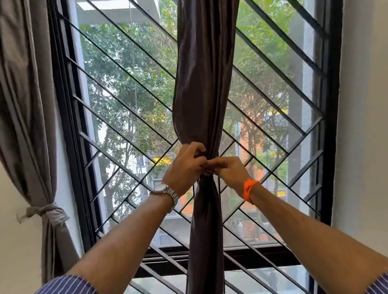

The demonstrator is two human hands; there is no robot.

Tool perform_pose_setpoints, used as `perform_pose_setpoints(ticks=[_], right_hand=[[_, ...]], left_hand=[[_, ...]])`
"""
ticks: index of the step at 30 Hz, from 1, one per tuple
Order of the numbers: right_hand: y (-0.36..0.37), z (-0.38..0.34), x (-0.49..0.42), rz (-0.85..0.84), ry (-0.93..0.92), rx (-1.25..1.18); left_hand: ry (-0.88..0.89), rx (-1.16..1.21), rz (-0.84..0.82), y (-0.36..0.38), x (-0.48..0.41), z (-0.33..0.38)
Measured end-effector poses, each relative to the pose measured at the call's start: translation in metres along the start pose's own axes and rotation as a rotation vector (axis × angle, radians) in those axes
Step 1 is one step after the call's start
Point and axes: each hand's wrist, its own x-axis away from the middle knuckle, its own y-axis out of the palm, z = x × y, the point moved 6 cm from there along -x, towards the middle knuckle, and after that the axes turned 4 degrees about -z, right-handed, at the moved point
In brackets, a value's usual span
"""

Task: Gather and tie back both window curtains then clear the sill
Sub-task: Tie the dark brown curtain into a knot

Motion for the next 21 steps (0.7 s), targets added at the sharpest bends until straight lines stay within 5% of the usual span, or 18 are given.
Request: perform_pose_setpoints(ticks=[7,16,21], right_hand=[[-0.009,0.005,-0.002,-0.061,-0.029,0.176],[-0.033,0.008,-0.004,0.162,-0.105,0.519],[-0.048,0.005,-0.006,0.188,-0.133,0.49]], left_hand=[[-0.356,0.316,-0.047,0.018,-0.003,-0.015],[-0.653,0.502,-0.396,0.039,-0.02,-0.004],[-0.843,0.742,-0.304,0.057,-0.013,0.004]])
